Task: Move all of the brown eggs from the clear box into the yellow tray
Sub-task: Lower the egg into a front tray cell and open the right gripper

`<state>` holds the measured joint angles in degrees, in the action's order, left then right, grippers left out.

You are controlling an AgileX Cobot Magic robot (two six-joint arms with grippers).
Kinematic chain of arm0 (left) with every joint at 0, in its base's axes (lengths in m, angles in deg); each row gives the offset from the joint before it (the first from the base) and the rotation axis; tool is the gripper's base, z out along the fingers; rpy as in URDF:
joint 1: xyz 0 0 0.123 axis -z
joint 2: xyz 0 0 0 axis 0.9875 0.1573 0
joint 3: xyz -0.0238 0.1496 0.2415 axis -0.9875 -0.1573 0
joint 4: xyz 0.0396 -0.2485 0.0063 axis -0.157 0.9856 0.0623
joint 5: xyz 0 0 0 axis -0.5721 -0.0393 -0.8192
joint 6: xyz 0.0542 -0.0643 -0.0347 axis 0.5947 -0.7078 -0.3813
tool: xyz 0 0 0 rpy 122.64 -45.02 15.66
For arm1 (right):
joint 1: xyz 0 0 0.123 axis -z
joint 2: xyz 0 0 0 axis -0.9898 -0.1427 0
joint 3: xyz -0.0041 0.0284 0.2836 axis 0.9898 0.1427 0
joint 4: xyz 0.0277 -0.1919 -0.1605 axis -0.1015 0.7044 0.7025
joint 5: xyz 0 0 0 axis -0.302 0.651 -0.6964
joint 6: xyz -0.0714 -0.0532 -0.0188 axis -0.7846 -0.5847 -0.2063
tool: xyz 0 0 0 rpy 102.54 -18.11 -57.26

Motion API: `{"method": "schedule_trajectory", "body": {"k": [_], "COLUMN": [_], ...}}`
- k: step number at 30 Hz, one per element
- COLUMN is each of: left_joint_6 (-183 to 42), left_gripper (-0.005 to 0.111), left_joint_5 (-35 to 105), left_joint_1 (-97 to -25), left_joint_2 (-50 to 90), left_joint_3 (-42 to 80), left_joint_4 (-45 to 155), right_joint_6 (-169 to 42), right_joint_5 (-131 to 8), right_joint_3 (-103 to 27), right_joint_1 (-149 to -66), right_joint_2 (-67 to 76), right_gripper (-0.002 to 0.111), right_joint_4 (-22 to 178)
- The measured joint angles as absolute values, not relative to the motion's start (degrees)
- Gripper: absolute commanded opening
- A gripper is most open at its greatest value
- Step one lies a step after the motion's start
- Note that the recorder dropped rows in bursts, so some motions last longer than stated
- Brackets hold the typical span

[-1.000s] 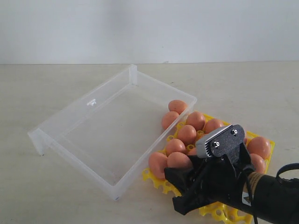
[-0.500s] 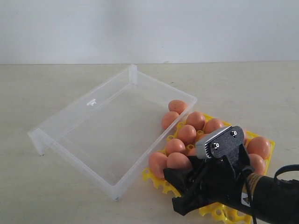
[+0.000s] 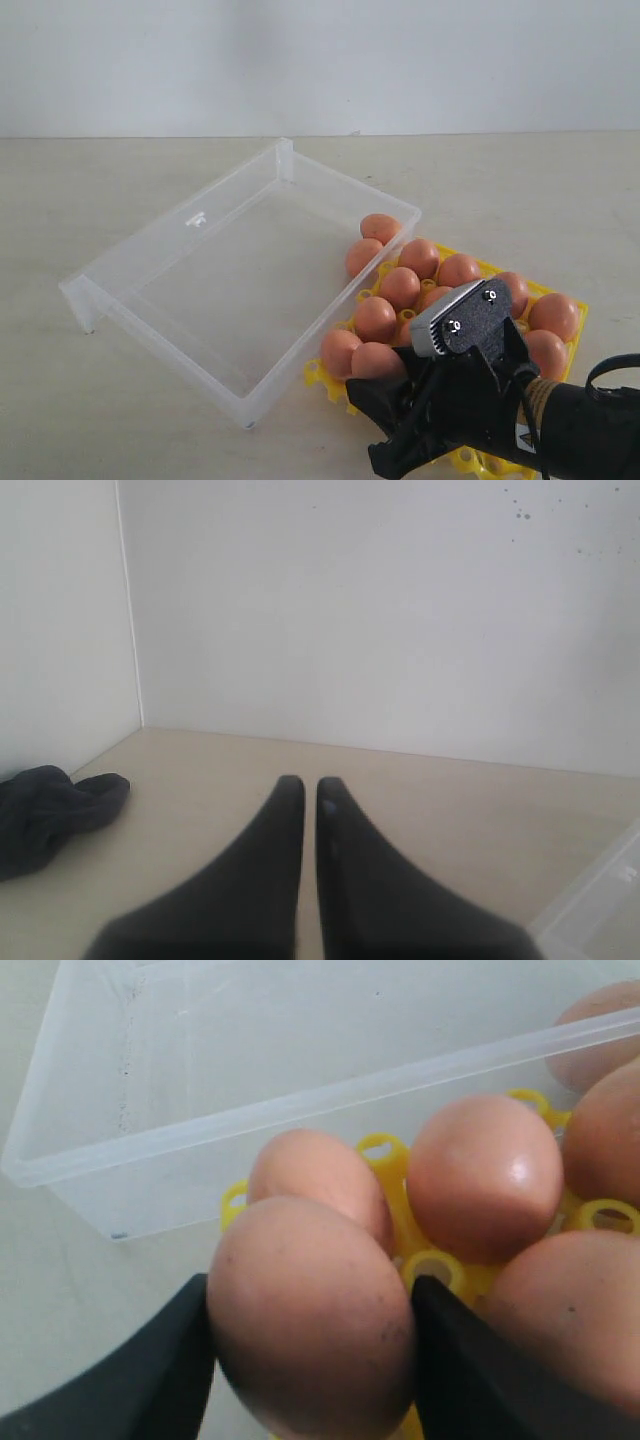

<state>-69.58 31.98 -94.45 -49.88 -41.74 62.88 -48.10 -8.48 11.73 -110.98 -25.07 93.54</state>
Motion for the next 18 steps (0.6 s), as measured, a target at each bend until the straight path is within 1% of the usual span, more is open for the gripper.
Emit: {"method": "schedule_trajectory", "body": {"k": [12,14,18], "left_joint_6": [-69.6,-69.6,-69.6], "left_gripper": [0.004,0.004,0.004], "left_joint_5": [32.0,32.0,32.0], "left_joint_1": [-94.4,-94.4,-94.4], "left_joint_2": [-49.9,-49.9,-49.9], "left_joint_3": [-41.7,-41.7,-41.7], "left_joint_4": [62.9,62.9,62.9], "right_joint_6": [-52.6,-52.9,-53.2], "right_joint_5": [-8.6,-8.6,-8.6], "right_joint_3": [11.7,11.7,11.7], "right_joint_1": [-111.0,-111.0,-111.0], "right_joint_2": [-25.1,-25.1,-25.1], "right_gripper": [0.0,0.006,0.031], "right_joint_4": [93.9,94.1,95.2]}}
